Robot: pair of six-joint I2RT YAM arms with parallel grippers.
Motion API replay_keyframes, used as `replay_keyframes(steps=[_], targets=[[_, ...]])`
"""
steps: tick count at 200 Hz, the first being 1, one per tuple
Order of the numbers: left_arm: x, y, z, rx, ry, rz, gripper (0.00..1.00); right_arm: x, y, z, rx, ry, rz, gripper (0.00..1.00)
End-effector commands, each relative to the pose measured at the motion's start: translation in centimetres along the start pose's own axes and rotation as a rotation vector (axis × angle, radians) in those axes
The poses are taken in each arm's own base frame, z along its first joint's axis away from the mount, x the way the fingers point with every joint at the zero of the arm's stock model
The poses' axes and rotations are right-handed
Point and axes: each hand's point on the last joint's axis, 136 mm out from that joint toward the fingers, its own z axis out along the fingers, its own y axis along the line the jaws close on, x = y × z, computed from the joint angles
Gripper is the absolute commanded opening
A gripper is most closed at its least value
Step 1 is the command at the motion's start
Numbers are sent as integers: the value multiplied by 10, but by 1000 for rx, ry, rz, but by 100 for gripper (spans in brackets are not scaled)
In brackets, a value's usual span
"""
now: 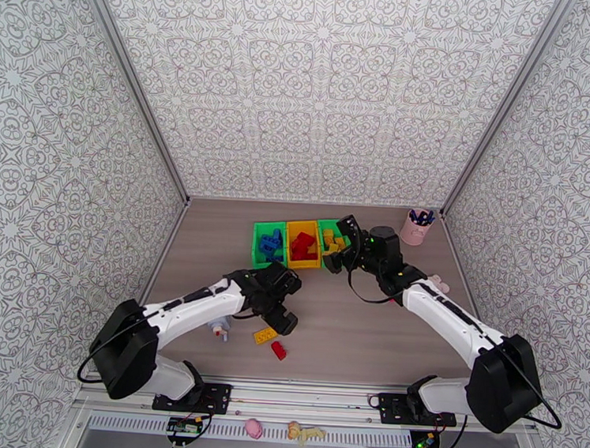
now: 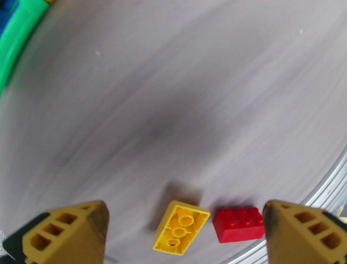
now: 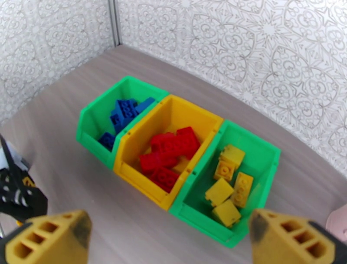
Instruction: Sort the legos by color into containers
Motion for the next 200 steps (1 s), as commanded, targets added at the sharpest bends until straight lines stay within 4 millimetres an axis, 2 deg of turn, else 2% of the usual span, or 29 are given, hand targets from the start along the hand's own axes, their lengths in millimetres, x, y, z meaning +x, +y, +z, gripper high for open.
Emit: replay_keyframes(steps=[1, 8, 26, 84, 152, 178, 200], targets=[[8, -4, 2, -7, 82, 4, 90, 11, 3, -4, -13, 28, -10, 100], [9, -4, 4, -12, 97, 3, 82, 12, 2, -4, -9, 31, -11, 99], [13, -6, 8, -12, 139, -1, 75, 13, 2, -5, -6, 32, -15, 100], [29, -3, 19, -81, 296, 42, 71, 15, 2, -6, -5, 38, -14, 100], [44, 8, 21, -141, 383, 58, 69, 20, 1, -7, 5, 45, -12, 100], [45, 11, 23, -154, 397, 65, 61, 19, 2, -7, 0, 42, -8, 100], [45, 11, 25, -153, 409, 74, 60, 20, 3, -7, -4, 43, -6, 100]])
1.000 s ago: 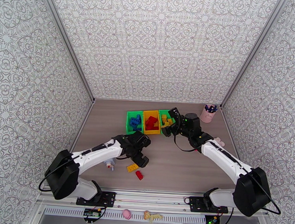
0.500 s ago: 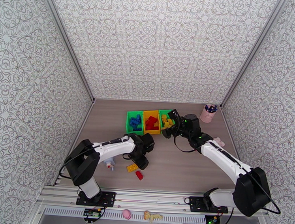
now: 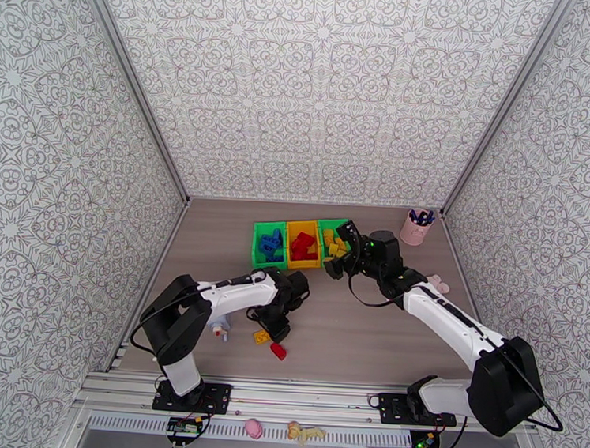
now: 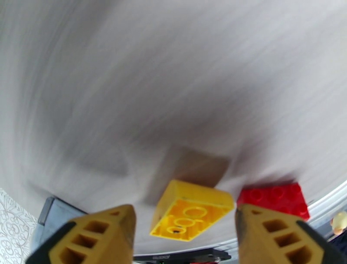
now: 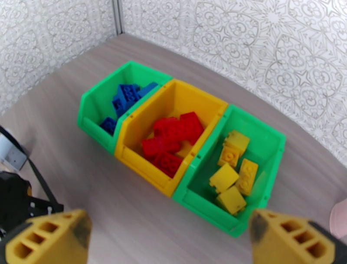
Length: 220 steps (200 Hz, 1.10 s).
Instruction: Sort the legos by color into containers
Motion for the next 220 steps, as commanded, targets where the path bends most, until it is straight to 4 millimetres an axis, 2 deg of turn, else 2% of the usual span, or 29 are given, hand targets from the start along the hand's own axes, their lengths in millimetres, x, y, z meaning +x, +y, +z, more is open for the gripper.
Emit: replay_keyframes(steps=[1, 60, 102, 134, 174, 200, 220], targets=[[-1, 2, 0, -21, 24, 25, 60, 1, 0, -5, 1, 1, -1, 100], [-7, 7, 5, -37, 40, 28, 52, 3, -1, -6, 10, 3, -4, 100], [-9, 10, 7, -58, 45, 28, 38, 2, -2, -9, 18, 2, -6, 100], [-11, 17, 2, -95, 23, 17, 34, 1, -1, -12, 17, 0, -3, 100], [-30, 26, -24, -113, -119, -35, 30, 1, 5, -27, 7, -20, 21, 99], [-60, 29, -55, -112, -285, -75, 30, 2, 7, -39, 16, -34, 28, 99], [-90, 37, -88, -126, -460, -136, 30, 0, 2, -50, 60, -60, 45, 99]])
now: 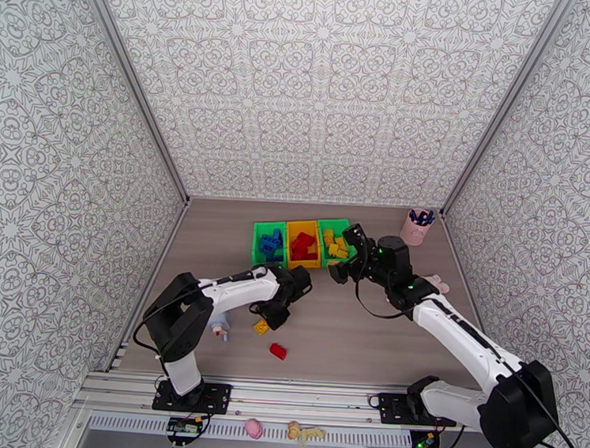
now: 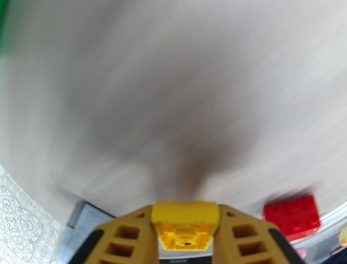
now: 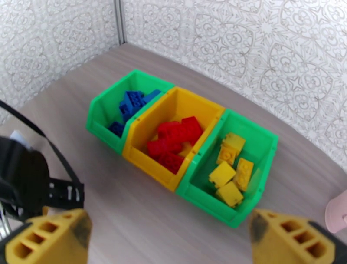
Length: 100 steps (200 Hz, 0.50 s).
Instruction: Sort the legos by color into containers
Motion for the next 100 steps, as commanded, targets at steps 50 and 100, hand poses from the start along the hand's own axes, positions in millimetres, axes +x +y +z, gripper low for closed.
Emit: replay_keyframes(steps=[50, 100], targets=[[-145, 36, -115, 11, -762, -244, 30, 15, 1, -38, 54, -40, 62, 100], [-220, 57, -169, 42, -1130, -311, 30, 23, 2, -42, 56, -39, 82, 100]])
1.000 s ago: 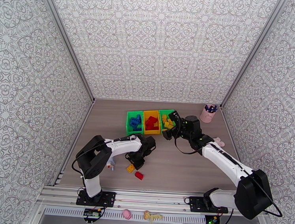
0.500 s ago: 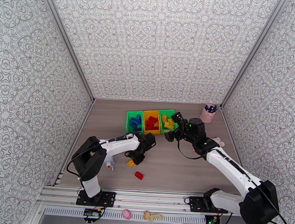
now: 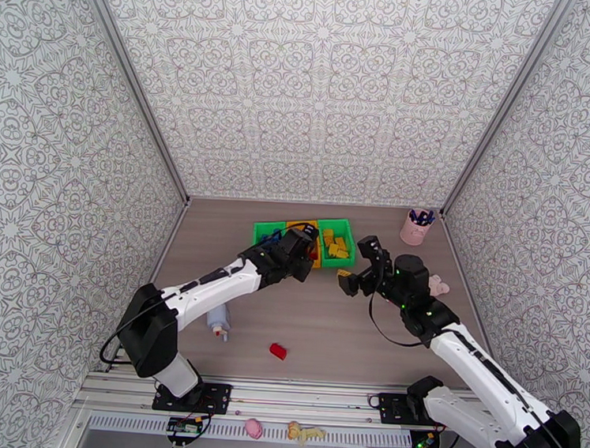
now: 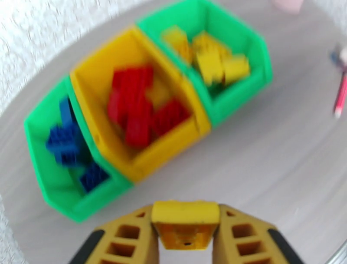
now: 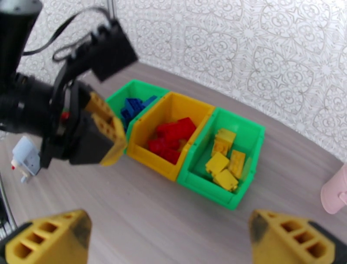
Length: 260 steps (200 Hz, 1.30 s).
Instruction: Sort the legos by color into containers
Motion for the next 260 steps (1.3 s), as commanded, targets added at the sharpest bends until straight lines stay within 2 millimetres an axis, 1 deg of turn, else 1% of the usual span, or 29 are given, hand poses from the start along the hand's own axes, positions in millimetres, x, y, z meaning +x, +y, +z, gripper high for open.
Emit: replay_keyframes(steps=[1, 11, 27, 50, 74, 108, 127, 147, 159, 180, 202, 218, 229, 240, 248, 255, 260], targets=[[-66, -1, 13, 22, -260, -61, 30, 11, -3, -2, 18, 21, 33, 99], [-79, 1, 20, 31, -294, -84, 30, 12, -3, -1, 16, 21, 37, 100], [-93, 3, 37, 42, -316, -111, 30, 14, -3, -1, 15, 22, 42, 99], [-105, 4, 59, 38, -383, -123, 29, 13, -2, 0, 10, 18, 46, 100], [-107, 5, 85, 47, -394, -144, 29, 14, -3, 1, 14, 22, 49, 99], [-112, -1, 110, 93, -395, -172, 29, 13, -2, -2, 12, 13, 53, 99], [-105, 0, 128, 90, -365, -178, 31, 14, -3, -3, 17, 10, 59, 99], [-101, 1, 138, 92, -346, -189, 34, 12, -13, -8, 84, 9, 38, 100], [-101, 0, 139, 102, -341, -192, 38, 8, -18, -13, 120, 3, 10, 99], [-103, 1, 135, 114, -337, -197, 48, -2, -22, -20, 149, -6, -9, 99], [-105, 3, 124, 128, -340, -207, 59, -15, -29, -27, 190, -11, 63, 100], [-107, 4, 110, 133, -346, -214, 65, -21, -19, -24, 129, -28, 60, 100], [-104, 8, 99, 131, -345, -223, 69, -20, -17, -21, 115, -31, 93, 100], [-103, 13, 86, 130, -349, -237, 73, -16, -11, -14, 72, -9, 113, 100], [-98, 18, 78, 125, -342, -253, 75, -12, -6, -9, 39, 10, 132, 100], [-99, 22, 67, 125, -349, -269, 78, -7, -1, -4, 12, 30, 152, 100], [-95, 27, 62, 123, -345, -284, 80, -4, 2, -1, -5, 46, 161, 100]])
